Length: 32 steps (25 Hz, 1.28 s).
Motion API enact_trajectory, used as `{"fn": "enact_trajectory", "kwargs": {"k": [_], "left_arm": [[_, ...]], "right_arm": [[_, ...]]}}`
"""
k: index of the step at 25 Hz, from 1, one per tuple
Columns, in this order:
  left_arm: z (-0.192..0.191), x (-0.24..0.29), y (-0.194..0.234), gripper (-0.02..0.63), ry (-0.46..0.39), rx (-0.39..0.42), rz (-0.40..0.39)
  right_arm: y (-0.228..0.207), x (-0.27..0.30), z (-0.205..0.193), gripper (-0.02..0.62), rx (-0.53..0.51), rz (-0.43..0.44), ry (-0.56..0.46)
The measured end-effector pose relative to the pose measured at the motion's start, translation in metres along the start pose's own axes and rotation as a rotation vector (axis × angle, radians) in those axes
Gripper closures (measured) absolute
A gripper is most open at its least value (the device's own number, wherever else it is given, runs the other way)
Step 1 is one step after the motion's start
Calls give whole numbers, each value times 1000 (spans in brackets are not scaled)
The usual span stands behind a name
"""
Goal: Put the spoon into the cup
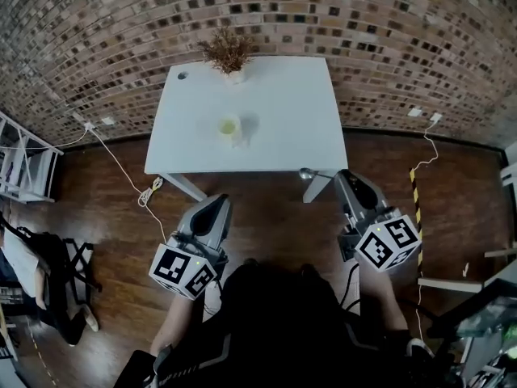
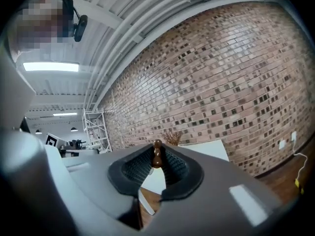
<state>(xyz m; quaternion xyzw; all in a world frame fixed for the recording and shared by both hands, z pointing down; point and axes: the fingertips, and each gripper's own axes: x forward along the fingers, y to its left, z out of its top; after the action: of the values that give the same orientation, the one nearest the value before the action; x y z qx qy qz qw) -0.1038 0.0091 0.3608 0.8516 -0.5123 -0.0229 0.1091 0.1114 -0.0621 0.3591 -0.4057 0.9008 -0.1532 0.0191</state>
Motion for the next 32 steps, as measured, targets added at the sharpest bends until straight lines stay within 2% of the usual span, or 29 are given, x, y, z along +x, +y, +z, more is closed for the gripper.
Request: {"fn": "enact_trajectory", "kwargs": {"k": [7,12,17,23,25,29,32], "left_arm": [[11,1,95,612,6,-24,-19],[21,31,139,612,15,-14,0],[30,64,174,612,27,-13,34],[40,105,217,612,40,1,93],[45,121,224,612,38,14,80],[44,145,249,612,59,35,13],[46,148,275,612,48,7,-28]], "right_arm": [[30,85,11,554,-30,-33,-16],[21,133,1,554,-61,-16,42],[0,186,5,554,-46,26,35],[-10,242,22,554,-63,115,41],[-18,258,22,554,-69,126,60],[-22,281,14,554,-57,92,89],[-16,303,8,554,-64,52,103]]}}
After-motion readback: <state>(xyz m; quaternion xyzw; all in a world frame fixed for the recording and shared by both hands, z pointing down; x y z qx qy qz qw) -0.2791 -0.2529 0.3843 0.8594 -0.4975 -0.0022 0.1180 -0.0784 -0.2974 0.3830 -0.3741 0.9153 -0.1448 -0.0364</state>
